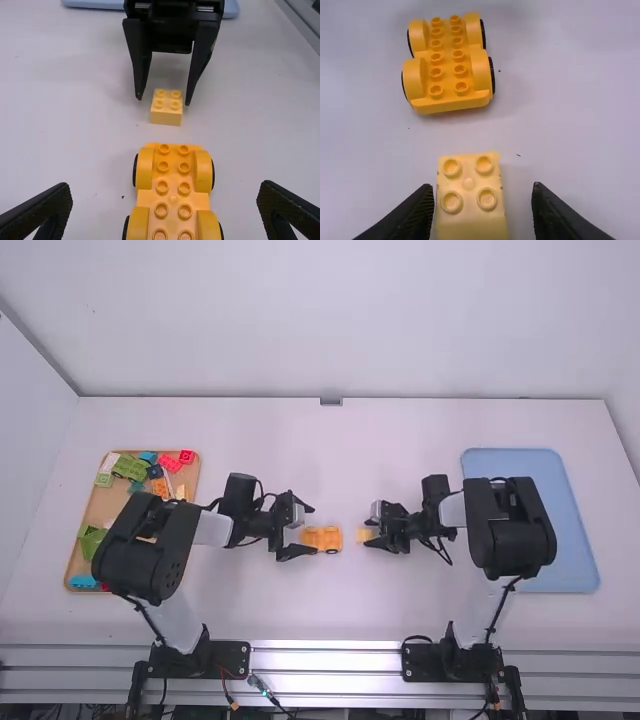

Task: Assemble lego blocks to make yellow taxi

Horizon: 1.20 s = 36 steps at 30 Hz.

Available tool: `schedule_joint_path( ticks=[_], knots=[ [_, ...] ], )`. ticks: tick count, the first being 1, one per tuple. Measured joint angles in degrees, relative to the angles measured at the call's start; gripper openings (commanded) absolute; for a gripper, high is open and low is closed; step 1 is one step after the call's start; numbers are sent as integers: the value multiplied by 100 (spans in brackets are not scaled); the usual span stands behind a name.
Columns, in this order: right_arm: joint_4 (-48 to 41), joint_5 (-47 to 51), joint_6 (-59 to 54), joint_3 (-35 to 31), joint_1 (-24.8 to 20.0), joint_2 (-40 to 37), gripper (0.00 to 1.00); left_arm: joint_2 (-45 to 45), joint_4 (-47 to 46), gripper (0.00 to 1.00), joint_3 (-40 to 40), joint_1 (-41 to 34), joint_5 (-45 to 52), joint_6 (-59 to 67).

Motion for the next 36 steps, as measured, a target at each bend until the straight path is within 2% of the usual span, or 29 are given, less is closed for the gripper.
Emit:
schedule_joint_path(
  ticks=[6,8,10,12,15,21,24,28,36],
  knots=[
    [-24,98,-66,-13,0,0,51,0,9,99,0,0,0,0],
    [-17,149,-87,-13,39,0,43,0,7,99,0,0,0,0],
    [-2,216,-74,-13,66,0,38,0,-7,99,0,0,0,0],
    [13,262,-42,-13,94,0,29,0,-24,99,0,0,0,0],
    [81,273,24,-13,127,0,25,0,-33,99,0,-9,0,0],
    [39,243,201,-9,140,0,25,0,-352,99,0,-39,-286,15],
    [-326,210,260,59,157,-2,24,0,-511,99,0,-164,-566,146],
    [-614,162,201,136,271,-83,24,72,-243,99,0,-372,-859,175],
    [-590,-17,188,166,688,-490,24,684,284,98,2,-476,-1117,177]
  ],
)
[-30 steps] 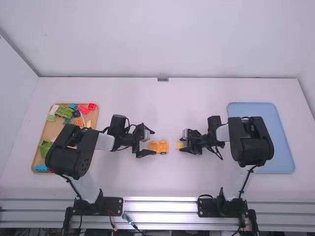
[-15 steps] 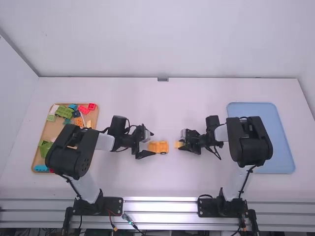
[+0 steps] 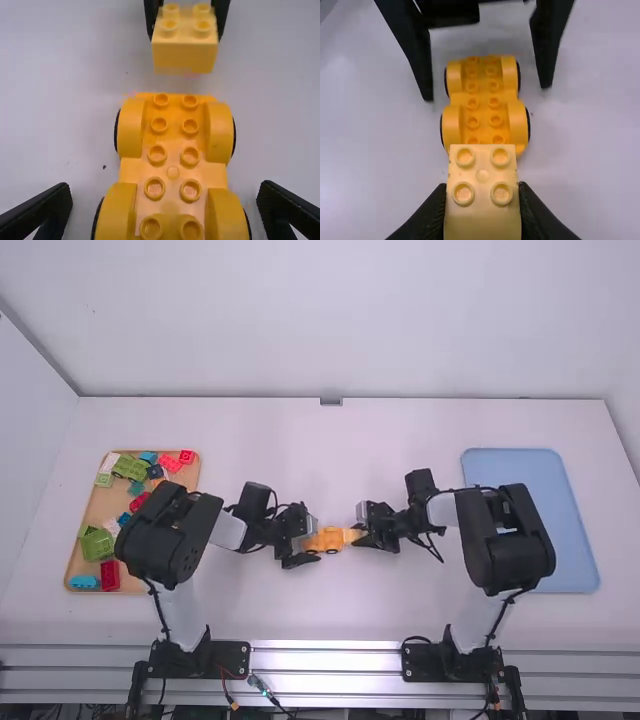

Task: Assemble lego blocks to make yellow taxi

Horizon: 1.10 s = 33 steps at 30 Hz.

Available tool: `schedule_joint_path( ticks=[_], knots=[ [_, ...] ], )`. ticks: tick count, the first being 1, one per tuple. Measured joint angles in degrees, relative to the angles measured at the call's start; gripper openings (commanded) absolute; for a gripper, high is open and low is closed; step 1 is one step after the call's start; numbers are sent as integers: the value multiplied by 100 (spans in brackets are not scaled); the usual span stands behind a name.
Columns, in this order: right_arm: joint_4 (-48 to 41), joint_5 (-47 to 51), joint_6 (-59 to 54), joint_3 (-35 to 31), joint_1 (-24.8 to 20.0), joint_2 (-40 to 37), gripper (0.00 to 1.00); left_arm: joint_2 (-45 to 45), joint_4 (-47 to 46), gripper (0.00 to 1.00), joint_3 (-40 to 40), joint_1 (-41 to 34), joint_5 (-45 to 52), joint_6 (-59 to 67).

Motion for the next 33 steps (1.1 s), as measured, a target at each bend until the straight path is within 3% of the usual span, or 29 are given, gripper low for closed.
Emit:
schedule_joint_path(
  ticks=[6,10,18,33],
  knots=[
    [501,-61,249,9,337,0,24,35,28,64,-2,0,-17,92],
    [782,72,584,11,601,0,24,35,33,59,-2,0,-20,105],
    [1045,389,1005,20,953,0,23,35,35,59,-2,0,-22,109],
    [1062,485,1250,46,981,0,25,35,35,61,0,0,-20,107]
  ],
)
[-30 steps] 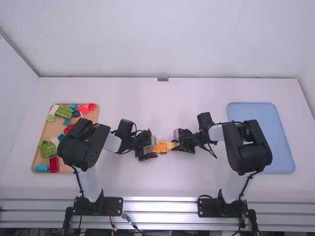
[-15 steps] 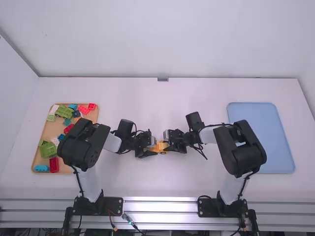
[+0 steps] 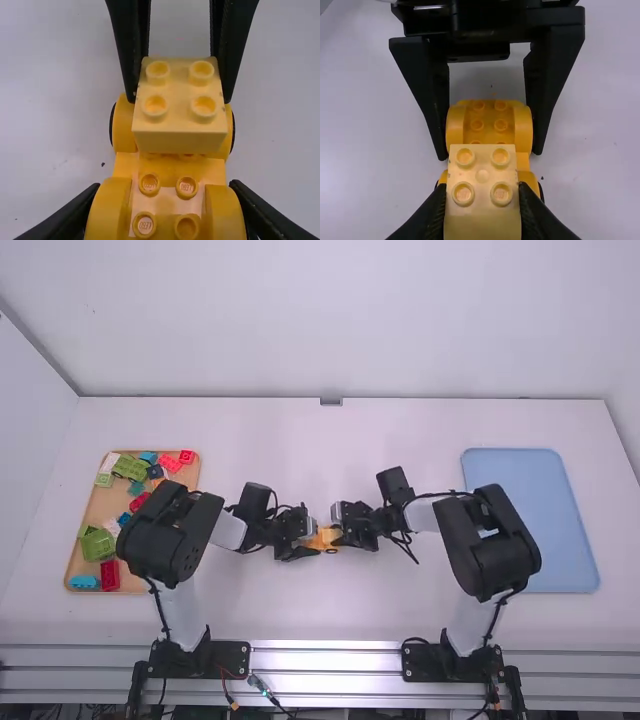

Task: Assemble lego blocks to make yellow taxi

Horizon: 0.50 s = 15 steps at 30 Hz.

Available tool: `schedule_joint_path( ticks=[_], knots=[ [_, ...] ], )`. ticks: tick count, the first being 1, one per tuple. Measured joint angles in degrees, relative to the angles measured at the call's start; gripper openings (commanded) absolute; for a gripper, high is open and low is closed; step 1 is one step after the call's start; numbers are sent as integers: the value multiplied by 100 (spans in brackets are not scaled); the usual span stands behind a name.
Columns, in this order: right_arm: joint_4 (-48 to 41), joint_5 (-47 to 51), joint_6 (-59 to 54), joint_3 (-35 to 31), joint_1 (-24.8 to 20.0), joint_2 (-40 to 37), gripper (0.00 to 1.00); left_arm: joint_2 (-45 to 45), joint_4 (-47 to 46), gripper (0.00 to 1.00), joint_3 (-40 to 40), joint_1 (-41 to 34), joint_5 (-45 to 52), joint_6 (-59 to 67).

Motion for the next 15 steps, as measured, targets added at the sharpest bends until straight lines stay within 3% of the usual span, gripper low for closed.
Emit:
schedule_joint_path(
  ticks=[12,13,15],
  knots=[
    [125,131,195,0,7,-7,24,0,17,61,-2,0,-20,-4],
    [125,129,199,0,7,-7,25,0,17,61,0,0,-20,-7],
    [122,133,199,0,7,-7,45,0,17,62,0,0,-20,-15]
  ],
)
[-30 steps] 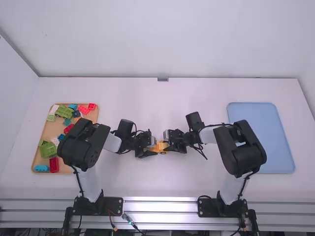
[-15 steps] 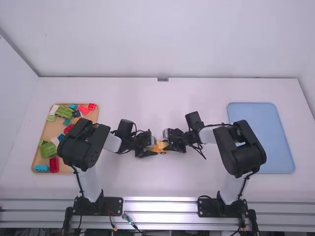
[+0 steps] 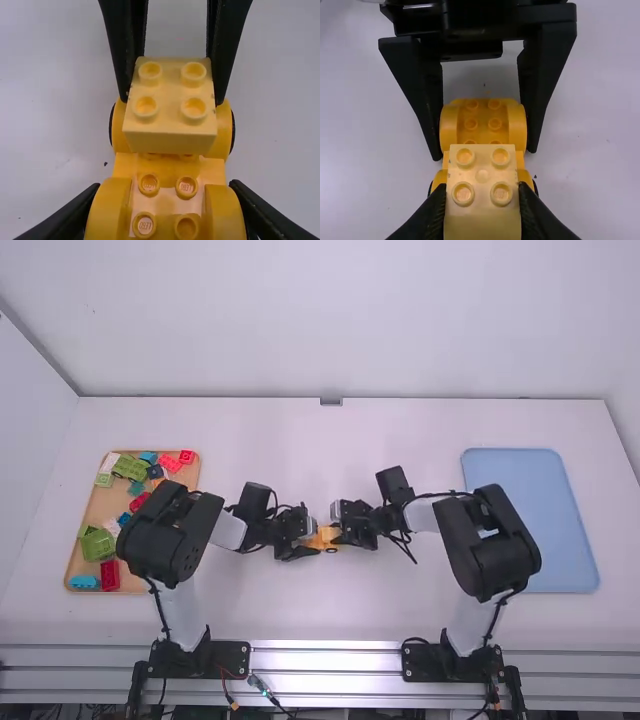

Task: Assemble lego blocks to make yellow taxi

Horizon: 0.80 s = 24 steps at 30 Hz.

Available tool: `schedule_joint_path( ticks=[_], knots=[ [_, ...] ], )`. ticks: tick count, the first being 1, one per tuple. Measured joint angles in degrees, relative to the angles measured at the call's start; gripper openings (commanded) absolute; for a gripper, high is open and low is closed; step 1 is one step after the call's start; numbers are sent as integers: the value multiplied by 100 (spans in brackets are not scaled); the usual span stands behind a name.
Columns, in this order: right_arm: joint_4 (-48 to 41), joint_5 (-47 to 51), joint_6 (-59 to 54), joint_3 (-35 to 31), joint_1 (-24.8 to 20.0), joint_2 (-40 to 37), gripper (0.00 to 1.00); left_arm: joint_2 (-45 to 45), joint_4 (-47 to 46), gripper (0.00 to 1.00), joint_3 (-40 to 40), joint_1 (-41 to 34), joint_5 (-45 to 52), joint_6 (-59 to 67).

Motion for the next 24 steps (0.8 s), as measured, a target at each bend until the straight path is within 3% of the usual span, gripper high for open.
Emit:
schedule_joint_path(
  ticks=[6,13,14,15,16,17,24],
  knots=[
    [122,57,61,7,-11,-4,62,0,-7,62,-2,0,20,4],
    [254,-286,74,7,-63,-31,65,-2,-13,62,0,0,22,-4],
    [175,-452,68,7,-122,-107,61,0,-13,62,-2,0,24,-4],
    [140,-577,61,7,-175,-214,42,0,-15,62,-2,0,24,-2],
    [140,-577,61,7,-175,-214,42,0,-15,62,-2,0,24,-2],
    [103,-719,57,7,-243,-396,0,0,-17,63,0,2,26,-4],
    [92,-538,229,0,-166,-566,0,-2,-22,64,-2,0,22,-7]
  ],
)
